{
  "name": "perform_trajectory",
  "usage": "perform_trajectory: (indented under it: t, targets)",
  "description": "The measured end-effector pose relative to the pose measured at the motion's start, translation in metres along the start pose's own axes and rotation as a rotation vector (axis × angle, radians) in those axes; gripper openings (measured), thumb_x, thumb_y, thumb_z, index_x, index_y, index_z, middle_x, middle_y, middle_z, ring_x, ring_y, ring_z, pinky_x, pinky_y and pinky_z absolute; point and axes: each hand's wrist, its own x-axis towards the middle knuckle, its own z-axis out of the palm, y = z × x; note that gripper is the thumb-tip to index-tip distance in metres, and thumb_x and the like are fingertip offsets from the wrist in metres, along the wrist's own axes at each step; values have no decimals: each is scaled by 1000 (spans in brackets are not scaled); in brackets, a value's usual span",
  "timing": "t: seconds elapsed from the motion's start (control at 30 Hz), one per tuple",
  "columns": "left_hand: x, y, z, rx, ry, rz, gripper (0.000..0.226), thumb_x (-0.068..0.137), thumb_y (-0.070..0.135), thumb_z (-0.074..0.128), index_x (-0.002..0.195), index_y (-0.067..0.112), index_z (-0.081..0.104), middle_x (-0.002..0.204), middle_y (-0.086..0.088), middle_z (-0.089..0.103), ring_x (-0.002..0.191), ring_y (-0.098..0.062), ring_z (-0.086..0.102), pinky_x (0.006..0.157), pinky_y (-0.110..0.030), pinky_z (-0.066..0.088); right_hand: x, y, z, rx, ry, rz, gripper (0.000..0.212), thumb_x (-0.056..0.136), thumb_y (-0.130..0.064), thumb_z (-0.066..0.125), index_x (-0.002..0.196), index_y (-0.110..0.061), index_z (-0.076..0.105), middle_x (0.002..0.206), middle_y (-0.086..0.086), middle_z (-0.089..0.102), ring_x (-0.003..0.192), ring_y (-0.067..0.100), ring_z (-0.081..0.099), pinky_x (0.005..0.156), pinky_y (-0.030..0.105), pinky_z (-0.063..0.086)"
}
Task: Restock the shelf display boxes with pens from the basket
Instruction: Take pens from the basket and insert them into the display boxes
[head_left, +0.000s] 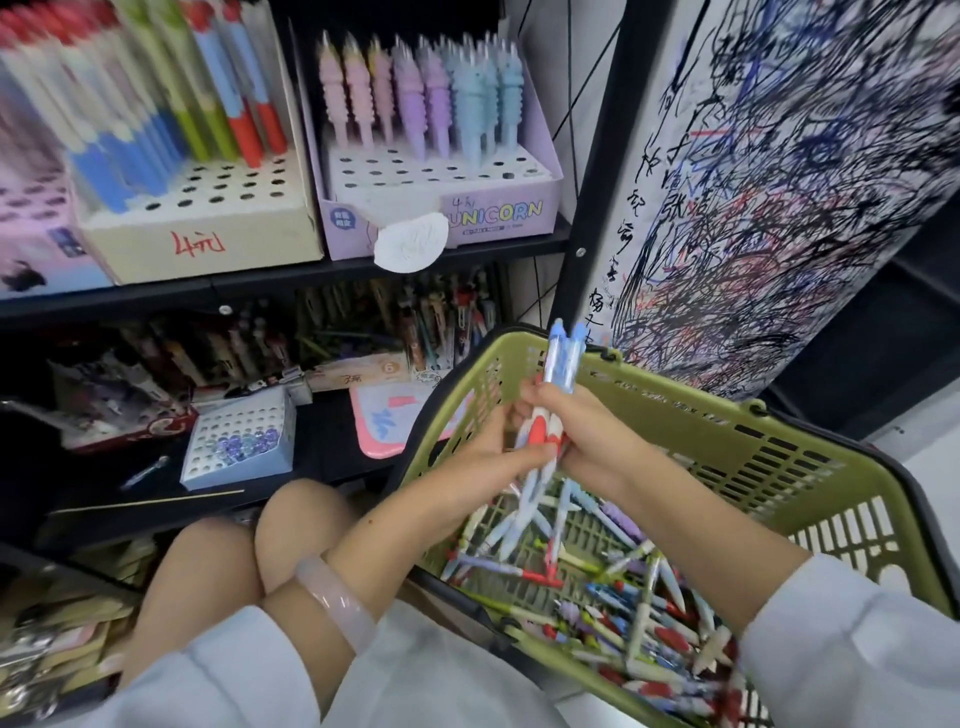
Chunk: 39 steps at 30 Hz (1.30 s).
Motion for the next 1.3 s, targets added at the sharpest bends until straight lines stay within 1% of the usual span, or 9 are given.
perform_trajectory:
  t: [0.1,0.17,0.3,0.47,0.6,0.67,0.8,1.07,1.3]
  targets:
    - [0,8,-9,-110,56,28,65,87,26,60,138,39,22,127,4,56,110,-13,58,98,-36,46,0,-10,24,-130,36,-36,6,88,-17,56,83,-16,52,71,0,54,59,10,55,55,26,44]
    - [-4,12,-16,-184,69,57,55,85,18,62,127,40,34,103,-5,65,78,-12,63,72,-30,55,-2,-16,37,-212,41,-70,9,88,-23,57,88,-16,51,66,-2,57,52,10,57,46,27,44]
    - [-11,19,-29,-130,171,150,51,83,8,54,117,45,44,62,4,50,45,-8,42,42,-22,36,-7,-32,60,-250,-65,-143,5,91,-25,56,89,-21,53,59,-4,64,48,20,60,40,28,47]
    - [-23,37,-47,-24,198,276,32,91,17,49,115,38,48,48,14,42,40,-4,36,39,-19,32,3,-54,78,-460,28,-272,11,87,-32,60,96,-32,54,104,4,61,81,5,62,62,16,52]
    - [-37,52,-65,-14,210,374,16,96,16,47,111,17,44,53,6,43,39,-5,36,39,-18,29,2,-73,96,-323,-207,-261,21,90,-32,59,110,-31,55,88,-2,66,73,8,65,53,19,54]
    - [-43,55,-75,-63,242,351,7,96,16,46,100,12,42,58,0,40,40,-7,32,39,-18,27,4,-81,107,-313,-244,-290,18,87,-38,58,104,-33,54,88,4,68,74,6,64,63,26,56]
    - [-53,58,-99,-102,321,334,14,95,17,49,85,15,39,60,0,37,43,-9,29,41,-20,26,17,-92,127,-349,-157,-395,18,89,-41,55,105,-33,53,96,-13,65,87,-6,62,79,13,48]
    - [-75,57,-144,-169,472,380,15,92,39,48,92,23,51,63,4,45,43,-5,35,41,-19,30,39,-110,177,-404,44,-597,11,92,-24,56,84,-18,59,80,3,59,73,10,55,70,30,50]
    - [-96,59,-182,-227,644,387,19,96,35,43,99,21,56,60,5,47,41,-4,36,38,-18,30,54,-119,226,-465,-41,-610,12,94,-25,54,104,-22,56,69,-6,54,45,-3,48,42,14,38]
